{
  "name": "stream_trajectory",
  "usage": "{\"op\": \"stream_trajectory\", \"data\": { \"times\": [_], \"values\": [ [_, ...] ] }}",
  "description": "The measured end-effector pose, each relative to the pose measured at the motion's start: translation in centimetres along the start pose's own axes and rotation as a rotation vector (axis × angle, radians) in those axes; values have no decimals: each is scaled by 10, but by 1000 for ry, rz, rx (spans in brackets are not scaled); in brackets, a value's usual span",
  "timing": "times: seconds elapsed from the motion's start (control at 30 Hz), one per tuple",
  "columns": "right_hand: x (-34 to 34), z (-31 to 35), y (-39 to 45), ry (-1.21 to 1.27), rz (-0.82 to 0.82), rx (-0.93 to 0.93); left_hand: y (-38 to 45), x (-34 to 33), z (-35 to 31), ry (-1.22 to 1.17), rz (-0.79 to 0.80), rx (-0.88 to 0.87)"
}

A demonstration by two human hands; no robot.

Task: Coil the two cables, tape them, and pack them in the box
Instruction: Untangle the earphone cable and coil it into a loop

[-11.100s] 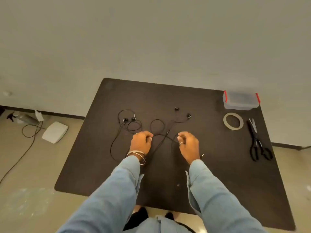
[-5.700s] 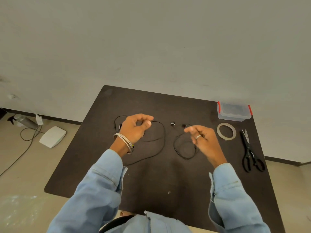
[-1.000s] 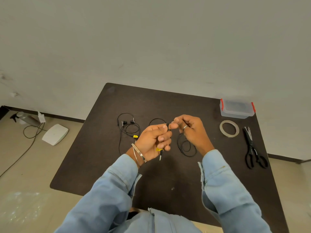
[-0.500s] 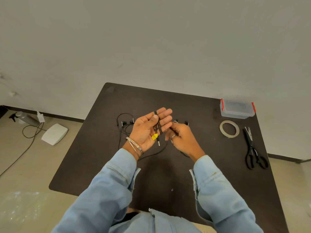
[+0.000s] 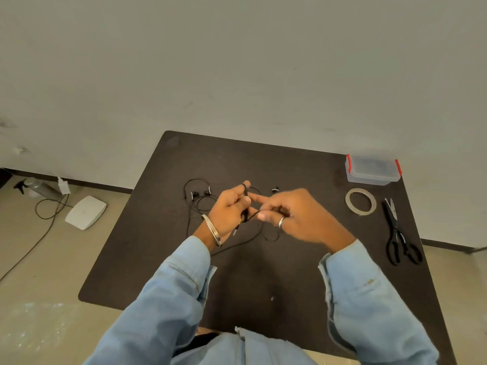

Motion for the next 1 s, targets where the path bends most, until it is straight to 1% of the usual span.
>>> {"op": "stream_trajectory", "data": {
  "times": [0.07, 0.17, 0.27, 0.37, 0.43, 0.57, 0.73, 0.87, 1.0],
  "values": [
    [18, -1, 4, 36, -85, 11, -5, -9, -1, -46, 141, 20],
    [37, -8, 12, 127, -171, 2, -13, -21, -5, -142, 351, 14],
    [45, -20, 21, 276, -262, -14, -17, -32, -9, -282, 421, 18],
    [38, -38, 24, 405, -366, -81, -18, -36, -16, -416, 355, 2],
    [23, -46, 22, 478, -386, -112, -16, -33, -21, -498, 280, -23],
    [-18, -47, 15, 440, -281, -131, -10, -21, -26, -611, 131, -91],
    [-51, -34, -1, 404, -145, -143, -5, -5, -24, -653, -15, -127],
    [-55, -23, -11, 332, -43, -182, -1, 3, -19, -635, -105, -97],
    [-47, -13, -16, 182, 5, -90, 0, 7, -14, -643, -144, -62]
  ]
}}
Point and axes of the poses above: each hand's wrist, its own y-axis towards the middle knuckle, its own x-axis out of the back of the hand, z = x × y, the point moved 3 cm from there along y, towards the middle knuckle, and after that the axes turned 2 degrees about z, right-handed, at the moved point
